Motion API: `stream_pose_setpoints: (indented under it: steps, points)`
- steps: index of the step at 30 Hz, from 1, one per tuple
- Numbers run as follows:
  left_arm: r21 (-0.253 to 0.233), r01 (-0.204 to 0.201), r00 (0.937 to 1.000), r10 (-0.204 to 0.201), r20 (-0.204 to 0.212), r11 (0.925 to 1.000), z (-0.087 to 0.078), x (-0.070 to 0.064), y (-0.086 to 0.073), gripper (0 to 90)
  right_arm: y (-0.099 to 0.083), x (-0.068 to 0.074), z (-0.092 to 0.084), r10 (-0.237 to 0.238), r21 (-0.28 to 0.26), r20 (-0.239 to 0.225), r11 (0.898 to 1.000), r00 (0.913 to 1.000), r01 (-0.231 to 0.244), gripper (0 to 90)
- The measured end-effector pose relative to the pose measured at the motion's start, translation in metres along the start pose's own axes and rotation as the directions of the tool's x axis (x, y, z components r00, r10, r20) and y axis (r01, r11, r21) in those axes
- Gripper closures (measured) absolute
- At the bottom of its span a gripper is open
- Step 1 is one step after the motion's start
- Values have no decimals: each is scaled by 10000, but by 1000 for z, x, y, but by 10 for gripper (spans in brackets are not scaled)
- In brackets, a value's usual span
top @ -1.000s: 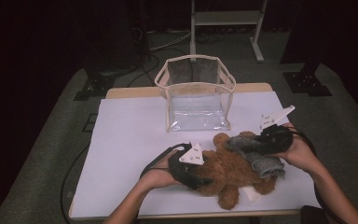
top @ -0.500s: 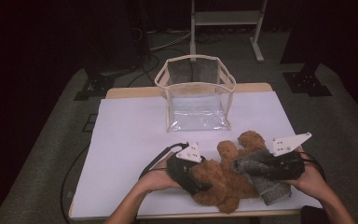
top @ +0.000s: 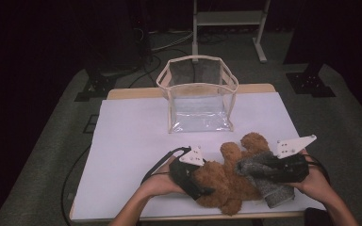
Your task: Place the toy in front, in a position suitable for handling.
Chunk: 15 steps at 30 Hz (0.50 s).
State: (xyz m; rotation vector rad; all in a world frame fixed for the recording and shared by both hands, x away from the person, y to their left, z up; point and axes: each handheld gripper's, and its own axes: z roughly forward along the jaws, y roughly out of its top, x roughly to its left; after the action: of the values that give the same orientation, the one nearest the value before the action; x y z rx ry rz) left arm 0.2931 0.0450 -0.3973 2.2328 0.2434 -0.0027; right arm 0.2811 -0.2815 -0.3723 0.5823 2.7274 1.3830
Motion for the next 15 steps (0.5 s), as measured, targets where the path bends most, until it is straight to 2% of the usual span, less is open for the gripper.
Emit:
stream_pose_setpoints:
  steps: [2, 7, 10, 12, 13, 14, 15]
  points:
    - [-35, 110, 9999, -110, 2, 9999, 1, 0, -2, 7, -1, 0, 0, 38, -39, -27, 10000, 10000, -38, 744]
    - [16, 80, 9998, -80, 191, 10000, 11, -2, -2, 0, -1, 3, 0, -4, 36, -34, 10000, 10000, 4, 742]
    - [-132, 160, 9996, -157, 226, 9998, 14, -1, -3, 0, -2, 3, 0, -10, 12, -3, 10000, 10000, 10, 741]
    - [-158, 231, 9997, -229, 93, 9996, 15, -1, -4, 4, -2, 3, 0, 63, -34, -17, 10000, 10000, -63, 740]
    - [-158, 231, 9997, -229, 93, 9996, 15, -1, -4, 60, -2, 2, 0, 89, -39, -27, 10000, 10000, -89, 739]
    - [-95, 134, 9999, -135, -58, 9999, 14, -3, -3, 60, -2, 2, 0, 89, -39, -27, 10000, 10000, -89, 739]
    - [-22, 53, 9999, -53, -130, 10000, 12, -3, -2, 151, -2, 2, 1, 98, -22, -15, 9999, 10000, -98, 738]
